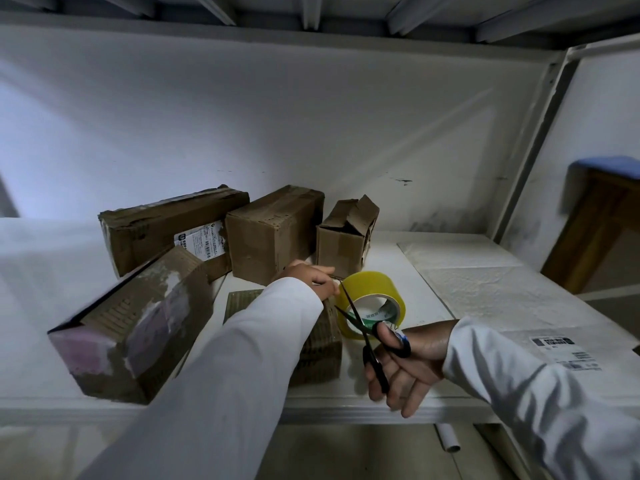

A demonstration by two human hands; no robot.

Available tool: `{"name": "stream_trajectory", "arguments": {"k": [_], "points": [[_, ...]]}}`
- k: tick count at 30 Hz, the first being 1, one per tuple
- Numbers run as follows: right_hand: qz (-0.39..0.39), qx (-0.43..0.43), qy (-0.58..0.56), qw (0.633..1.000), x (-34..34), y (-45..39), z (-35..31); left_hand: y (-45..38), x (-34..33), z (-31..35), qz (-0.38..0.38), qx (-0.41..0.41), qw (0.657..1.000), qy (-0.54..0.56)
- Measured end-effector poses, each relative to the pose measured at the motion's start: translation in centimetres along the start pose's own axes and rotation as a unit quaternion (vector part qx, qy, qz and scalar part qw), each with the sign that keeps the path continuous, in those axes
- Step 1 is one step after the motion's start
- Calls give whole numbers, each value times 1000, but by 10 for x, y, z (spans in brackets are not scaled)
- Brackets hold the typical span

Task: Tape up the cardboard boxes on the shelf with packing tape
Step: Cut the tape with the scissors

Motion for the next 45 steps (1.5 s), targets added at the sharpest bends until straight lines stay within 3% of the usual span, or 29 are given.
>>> {"name": "stream_trajectory", "arguments": {"k": [7, 20, 29, 34, 37, 41, 45], "points": [[4, 16, -8, 1000, -2, -4, 9, -6, -2, -2, 0, 1, 1000, 8], [161, 74, -34, 984, -13, -47, 5, -11, -5, -4, 18, 7, 1000, -3], [209, 166, -162, 950, -16, -53, 21, -2, -2, 4, 96, 78, 992, 19], [229, 200, -199, 932, -24, -53, 21, 0, -3, 3, 89, 78, 993, 15], [266, 217, -160, 926, -34, -50, 18, 2, -2, 4, 79, 77, 994, -9], [245, 181, -181, 935, -37, -47, 11, 5, -1, 8, 69, 76, 994, -34], [191, 48, -141, 970, -24, -38, -6, 9, 0, 11, 68, 86, 993, -32]]}}
Point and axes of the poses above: each hand's wrist, its own y-axis away from the middle knuckle, its own x-axis out of the back of the hand, z = x × y, the point moved 1 cm from there along -y, towards the middle knuckle, and after that the axes turned 10 degrees about x, right-handed, at the moved point
